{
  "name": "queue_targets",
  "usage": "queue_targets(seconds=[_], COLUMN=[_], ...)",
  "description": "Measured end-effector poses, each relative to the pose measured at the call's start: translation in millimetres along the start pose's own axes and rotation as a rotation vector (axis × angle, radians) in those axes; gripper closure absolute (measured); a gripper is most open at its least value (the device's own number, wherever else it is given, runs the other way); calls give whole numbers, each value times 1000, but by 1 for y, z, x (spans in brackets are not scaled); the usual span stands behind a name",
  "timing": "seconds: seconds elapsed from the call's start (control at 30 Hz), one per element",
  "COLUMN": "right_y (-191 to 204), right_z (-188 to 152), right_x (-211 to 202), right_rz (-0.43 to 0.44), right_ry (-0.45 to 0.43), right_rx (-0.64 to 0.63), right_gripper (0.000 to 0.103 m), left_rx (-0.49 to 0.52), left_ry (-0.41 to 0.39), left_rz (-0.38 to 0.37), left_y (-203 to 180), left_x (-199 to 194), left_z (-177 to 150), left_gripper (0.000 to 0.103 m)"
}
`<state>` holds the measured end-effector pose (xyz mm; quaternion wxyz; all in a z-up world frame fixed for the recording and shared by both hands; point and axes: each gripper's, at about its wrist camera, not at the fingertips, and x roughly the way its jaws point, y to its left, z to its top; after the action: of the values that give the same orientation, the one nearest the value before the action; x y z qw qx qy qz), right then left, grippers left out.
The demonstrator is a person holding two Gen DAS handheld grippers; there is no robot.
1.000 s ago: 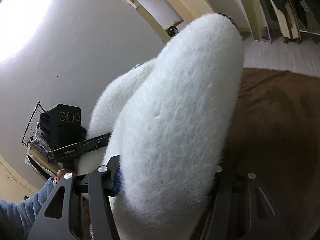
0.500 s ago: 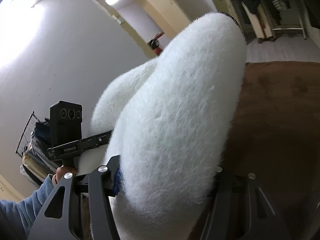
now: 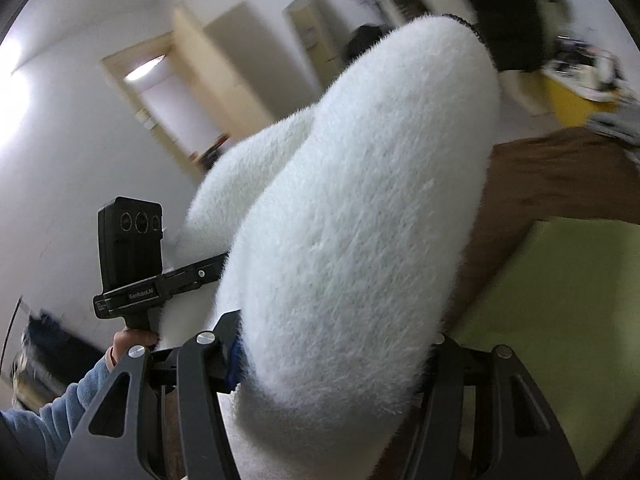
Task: Fold large clothes
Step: 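Carry the folded cardigan with both tools toward the green clothes stack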
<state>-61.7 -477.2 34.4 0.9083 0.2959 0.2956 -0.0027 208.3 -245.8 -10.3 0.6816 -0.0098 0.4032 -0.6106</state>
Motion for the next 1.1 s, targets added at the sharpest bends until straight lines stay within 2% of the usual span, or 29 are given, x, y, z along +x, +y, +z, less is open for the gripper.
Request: queue_targets(seconds=[0.13,0.33,0.53,0.7,0.93,1.03,1.1], right_y=[-48,-120,-162,-204,-204,-207,-201], right_z=[-4,-22,-52,-77,-83,-75,-70], right_x=[-31,-69,-64,-49,-33,-28,-31], right_rz=[-67,-140,-169,-149,-198,-276,-362], right_ry=[-48,-74,-63,-69,-69,-70,-76], right_rx=[84,176,264,358,367,356,317], right_gripper=[47,47,47,45,37,25,18], left_rx=[67,98,88,103,90,73,77], left_ry=[80,171,256,327,362,367,368], left_rz=[-57,-118,-139,-99,-74,-68,-41], left_y=[-37,-68,-77,-70,-57,-54,-50], left_x=[68,142,200,231,252,252,248], left_z=[18,17,4,-4,-6,-9,-8], left_gripper=[58,58,58,58,56,50,41])
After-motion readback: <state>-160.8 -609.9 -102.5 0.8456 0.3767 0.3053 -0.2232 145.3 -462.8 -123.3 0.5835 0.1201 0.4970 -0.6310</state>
